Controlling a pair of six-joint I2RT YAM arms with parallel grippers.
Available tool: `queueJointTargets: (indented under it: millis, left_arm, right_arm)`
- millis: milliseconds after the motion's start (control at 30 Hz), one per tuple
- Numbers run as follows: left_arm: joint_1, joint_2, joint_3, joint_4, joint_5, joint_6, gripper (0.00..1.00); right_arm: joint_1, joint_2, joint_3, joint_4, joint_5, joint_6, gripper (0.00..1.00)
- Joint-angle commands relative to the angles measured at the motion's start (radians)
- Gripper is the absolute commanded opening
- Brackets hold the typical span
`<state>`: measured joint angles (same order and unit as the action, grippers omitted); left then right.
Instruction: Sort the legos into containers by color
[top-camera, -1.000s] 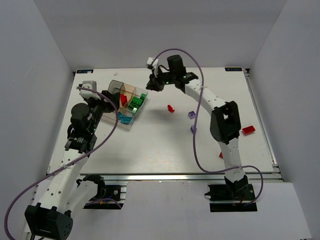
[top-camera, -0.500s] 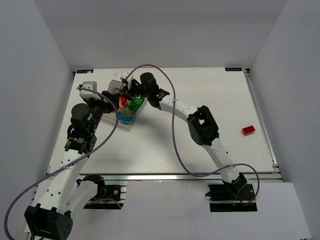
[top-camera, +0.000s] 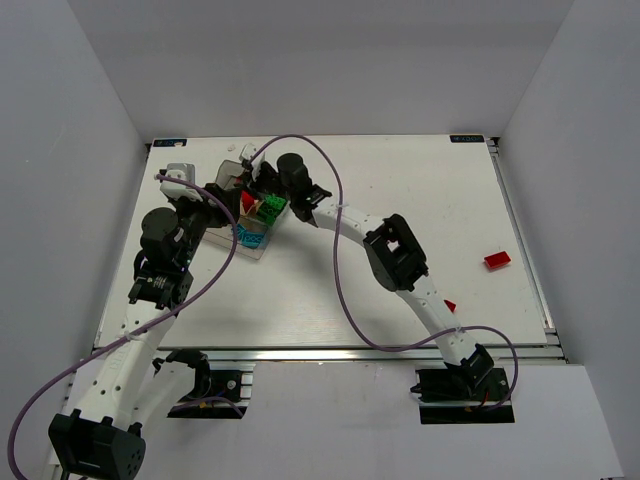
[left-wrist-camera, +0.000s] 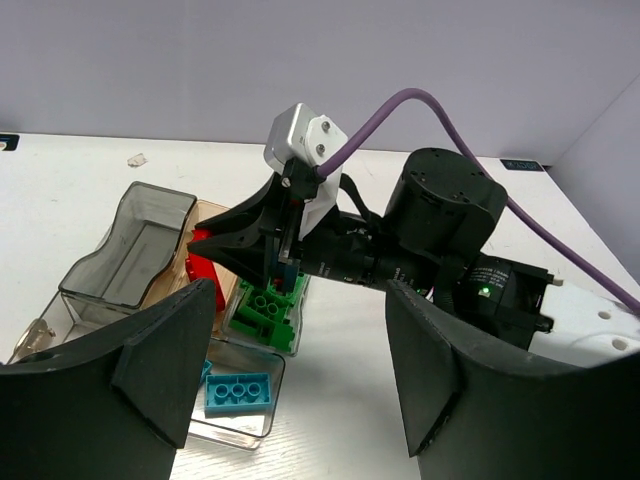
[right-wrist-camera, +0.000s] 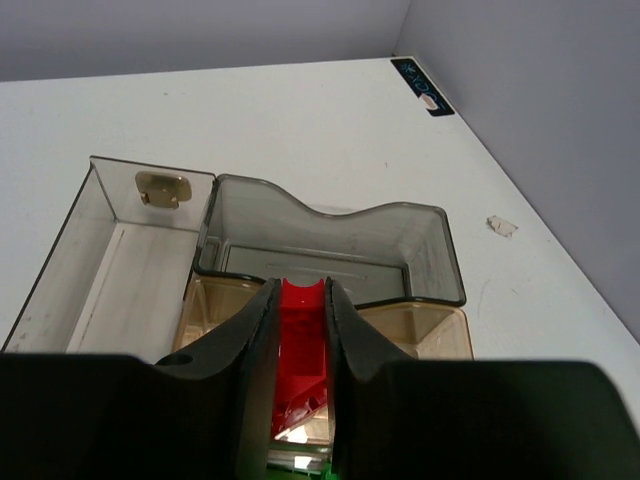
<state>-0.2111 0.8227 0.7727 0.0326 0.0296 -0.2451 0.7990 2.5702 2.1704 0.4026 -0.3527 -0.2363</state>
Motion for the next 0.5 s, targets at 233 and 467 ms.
queueJointTargets:
  millis: [233, 467]
  left_arm:
    - [0.007, -0.019, 0.007, 0.004, 0.007, -0.003, 0.79]
    - [0.007, -0.019, 0.007, 0.006, 0.018, -0.003, 0.79]
  right_arm:
    - [0.042, 0.042, 0.046, 0.087, 0.006, 0.035, 0.23]
    - [0.042, 0.045, 0.040, 0.094, 0.027, 0.020, 0.58]
